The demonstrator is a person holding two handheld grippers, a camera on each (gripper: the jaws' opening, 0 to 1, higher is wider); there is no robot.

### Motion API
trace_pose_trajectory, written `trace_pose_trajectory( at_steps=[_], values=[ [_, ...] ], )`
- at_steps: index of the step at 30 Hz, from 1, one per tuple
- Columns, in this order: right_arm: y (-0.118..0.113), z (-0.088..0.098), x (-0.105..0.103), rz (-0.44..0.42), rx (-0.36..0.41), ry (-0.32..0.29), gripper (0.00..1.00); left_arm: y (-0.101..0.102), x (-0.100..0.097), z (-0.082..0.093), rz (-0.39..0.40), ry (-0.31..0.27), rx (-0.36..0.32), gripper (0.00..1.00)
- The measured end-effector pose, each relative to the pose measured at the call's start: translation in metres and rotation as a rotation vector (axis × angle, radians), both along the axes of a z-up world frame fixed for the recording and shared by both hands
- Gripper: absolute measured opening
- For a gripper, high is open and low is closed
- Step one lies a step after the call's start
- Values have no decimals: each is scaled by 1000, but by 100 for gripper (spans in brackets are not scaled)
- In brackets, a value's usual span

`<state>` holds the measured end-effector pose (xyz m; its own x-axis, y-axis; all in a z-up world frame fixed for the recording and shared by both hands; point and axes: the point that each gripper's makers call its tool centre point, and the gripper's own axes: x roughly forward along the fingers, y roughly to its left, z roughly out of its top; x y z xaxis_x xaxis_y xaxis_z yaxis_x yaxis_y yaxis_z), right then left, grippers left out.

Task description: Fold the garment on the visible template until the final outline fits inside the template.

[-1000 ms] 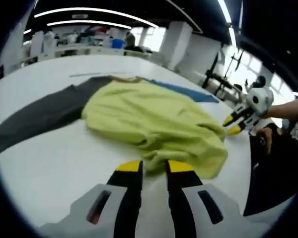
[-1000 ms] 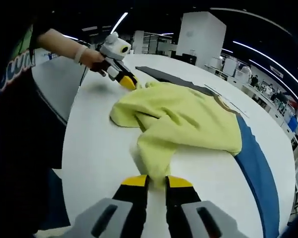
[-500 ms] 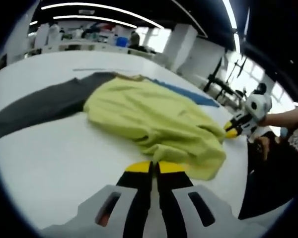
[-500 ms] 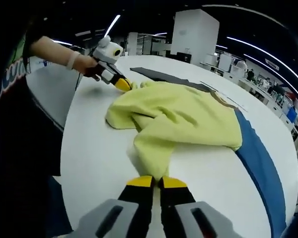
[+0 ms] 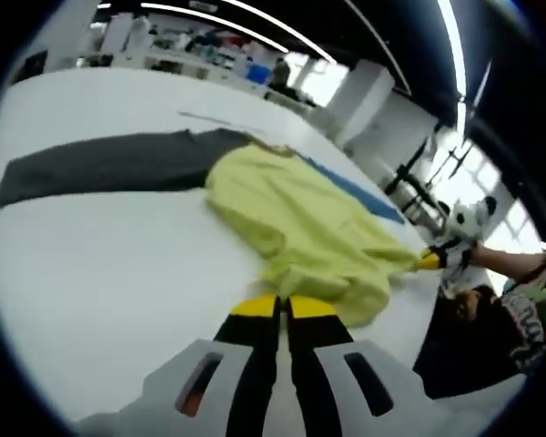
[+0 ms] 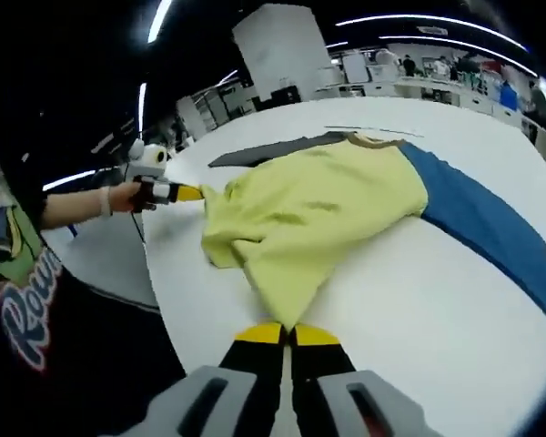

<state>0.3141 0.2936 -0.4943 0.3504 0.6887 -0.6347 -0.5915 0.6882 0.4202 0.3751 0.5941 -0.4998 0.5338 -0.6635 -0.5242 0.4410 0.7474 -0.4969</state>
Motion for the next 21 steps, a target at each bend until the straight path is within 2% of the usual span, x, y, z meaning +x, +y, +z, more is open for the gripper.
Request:
trace_pose_trajectory(
  at_steps=[3,6,10,16,17,20,21],
  values=[
    [-3,11,-3,-59,79,59,0,6,-11,9,54,38,-40,0],
    [-5,16,-9,-94,126,118,0,14,-21,8,68,71,-22,0],
    [-12,12,-17,-97,119,146,0,22,-35,4,71,91,8,0],
    [-13,-5,-29,-100,109,217,0,24,-56,-15,59,192,48,0],
    [-12,-8,-34,-99,107,250,0,23,-59,-19,55,203,56,0],
    [-13,-19,-39,-93,77,276,0,24,-65,-26,64,248,51,0],
    [-13,-19,-39,-92,78,267,0,24,-67,-29,63,259,56,0]
  ],
)
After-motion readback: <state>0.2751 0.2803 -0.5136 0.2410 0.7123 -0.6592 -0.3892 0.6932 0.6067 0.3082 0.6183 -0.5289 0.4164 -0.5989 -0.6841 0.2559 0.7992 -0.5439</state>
